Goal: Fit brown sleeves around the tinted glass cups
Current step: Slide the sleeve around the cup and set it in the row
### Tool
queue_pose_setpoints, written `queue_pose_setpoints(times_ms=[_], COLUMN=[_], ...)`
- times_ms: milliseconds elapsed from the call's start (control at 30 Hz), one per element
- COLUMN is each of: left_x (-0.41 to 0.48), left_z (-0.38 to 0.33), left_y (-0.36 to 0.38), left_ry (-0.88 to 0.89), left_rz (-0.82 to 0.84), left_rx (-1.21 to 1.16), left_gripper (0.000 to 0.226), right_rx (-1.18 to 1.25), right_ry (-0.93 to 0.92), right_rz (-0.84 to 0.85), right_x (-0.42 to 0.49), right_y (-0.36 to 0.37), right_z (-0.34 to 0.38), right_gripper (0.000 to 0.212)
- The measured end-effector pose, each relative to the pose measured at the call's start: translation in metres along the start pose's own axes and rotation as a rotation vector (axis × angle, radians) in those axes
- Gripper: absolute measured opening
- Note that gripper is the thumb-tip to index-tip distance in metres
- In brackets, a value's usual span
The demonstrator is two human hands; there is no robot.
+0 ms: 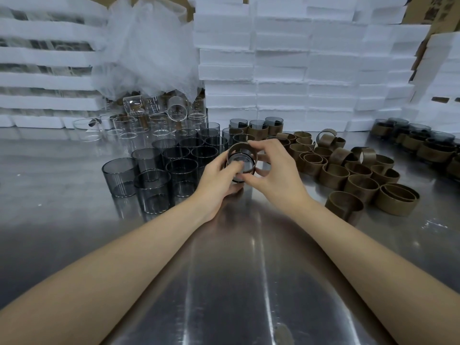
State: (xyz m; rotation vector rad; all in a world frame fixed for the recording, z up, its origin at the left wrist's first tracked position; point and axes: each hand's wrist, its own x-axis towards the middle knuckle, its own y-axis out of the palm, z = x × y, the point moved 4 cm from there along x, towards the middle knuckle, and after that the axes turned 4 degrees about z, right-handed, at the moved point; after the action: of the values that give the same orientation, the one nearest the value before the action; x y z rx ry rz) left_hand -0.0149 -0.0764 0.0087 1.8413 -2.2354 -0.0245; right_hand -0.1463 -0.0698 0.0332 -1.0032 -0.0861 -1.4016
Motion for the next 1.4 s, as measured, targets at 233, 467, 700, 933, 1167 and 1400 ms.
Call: queue_pose_setpoints(times_ms=[233, 467, 700, 933, 1167, 1400], left_x=[-0.004, -0.004, -0.005, -0.001, 0.003, 0.003], left_z=[-0.004, -0.005, -0.005, -0.003, -0.002, -0.001], left_y=[0.002, 0.005, 0.006, 0.004, 0.001, 0.001], left_ry=[0.041, 0.030, -0.007, -0.004, -0.004, 0.010], left_rz=[-0.045, -0.051, -0.055, -0.079, -0.067, -0.021], left_rx=[0.078, 0.126, 0.184, 0.191, 0.238, 0.201], left_gripper=[0.034, 0.036, 0.046, 0.058, 0.060, 0.059], right_rx=[0.048, 0.080, 0.064, -0.116, -0.217, -0.283], right_ry=[-0.005, 0.083, 0.149, 0.124, 0.132, 0.061], right_rz=[0.041, -0.121, -0.096, -0.001, 0.115, 0.100], right_x=[-0.002, 0.001, 0.001, 0.004, 0.006, 0.006], right_y=[0.000, -0.005, -0.006, -0.004, -0.001, -0.001], right_z=[0.003, -0.002, 0.000, 0.005, 0.007, 0.007], right_gripper=[0.042, 0.029, 0.028, 0.032, 0.039, 0.043])
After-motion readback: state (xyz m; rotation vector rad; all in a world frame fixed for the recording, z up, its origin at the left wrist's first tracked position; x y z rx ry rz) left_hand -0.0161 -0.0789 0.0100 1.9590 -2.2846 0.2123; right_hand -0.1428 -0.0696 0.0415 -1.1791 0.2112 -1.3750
